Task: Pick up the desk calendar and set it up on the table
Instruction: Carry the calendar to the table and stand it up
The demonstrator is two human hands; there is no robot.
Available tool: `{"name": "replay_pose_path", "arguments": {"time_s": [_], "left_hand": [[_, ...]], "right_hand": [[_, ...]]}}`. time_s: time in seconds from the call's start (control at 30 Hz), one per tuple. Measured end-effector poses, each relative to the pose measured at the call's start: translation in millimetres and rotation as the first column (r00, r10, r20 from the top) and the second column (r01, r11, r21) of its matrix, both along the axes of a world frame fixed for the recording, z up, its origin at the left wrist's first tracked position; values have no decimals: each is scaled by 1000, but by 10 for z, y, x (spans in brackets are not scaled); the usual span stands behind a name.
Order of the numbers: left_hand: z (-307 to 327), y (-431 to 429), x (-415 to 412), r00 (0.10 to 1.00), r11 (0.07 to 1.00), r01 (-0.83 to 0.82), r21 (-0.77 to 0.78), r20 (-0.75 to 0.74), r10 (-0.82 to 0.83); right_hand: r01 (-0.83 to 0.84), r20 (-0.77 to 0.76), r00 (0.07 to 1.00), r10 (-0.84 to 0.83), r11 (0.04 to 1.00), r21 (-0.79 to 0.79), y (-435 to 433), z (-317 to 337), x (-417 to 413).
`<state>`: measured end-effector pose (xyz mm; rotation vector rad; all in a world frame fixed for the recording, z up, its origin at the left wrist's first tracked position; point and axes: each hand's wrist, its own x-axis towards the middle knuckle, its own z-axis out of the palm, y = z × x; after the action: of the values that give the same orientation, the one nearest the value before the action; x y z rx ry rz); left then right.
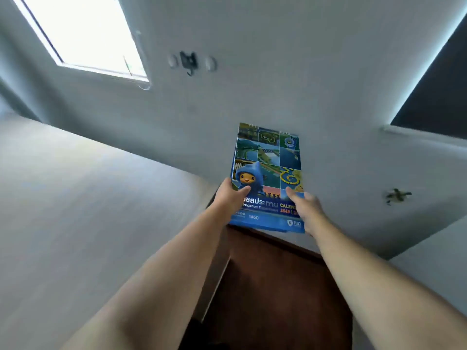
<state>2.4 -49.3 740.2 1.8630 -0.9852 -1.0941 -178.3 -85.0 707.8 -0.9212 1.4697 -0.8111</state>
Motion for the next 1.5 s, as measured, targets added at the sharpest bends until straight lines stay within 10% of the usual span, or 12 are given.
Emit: {"name": "replay_pose_path", "arguments": {"time_s": [0.37, 0.57, 0.8, 1.03, 1.3, 1.5], "left_hand": [[1315, 1874, 1566, 914, 894, -364, -262, 88, 397], [1371, 3183, 2448, 682, 635, -670, -385, 17, 731], [1085, 4447, 3409, 544, 538, -755, -374, 99, 833], [904, 4775, 3956, 475, 489, -767, -415, 145, 868], [1060, 4447, 4192, 389, 324, -918, -230, -356, 850], [1021, 4188, 4382, 236, 204, -965, -168, -199, 951]], "right_hand": [[-570, 28, 779, 626, 728, -381, 683, 1392, 1858], [-802, -97, 530, 842, 461, -379, 1738, 1466, 3170], [-932, -273, 313, 910, 238, -275, 2794, 1180, 4303], [-916, -332, 329, 884, 214, -338, 3120, 660, 5059], [-956, -540, 219, 813, 68, -286, 2991, 421, 5289], [-985, -600, 2, 800, -104, -141, 2990, 440, 5281]]}}
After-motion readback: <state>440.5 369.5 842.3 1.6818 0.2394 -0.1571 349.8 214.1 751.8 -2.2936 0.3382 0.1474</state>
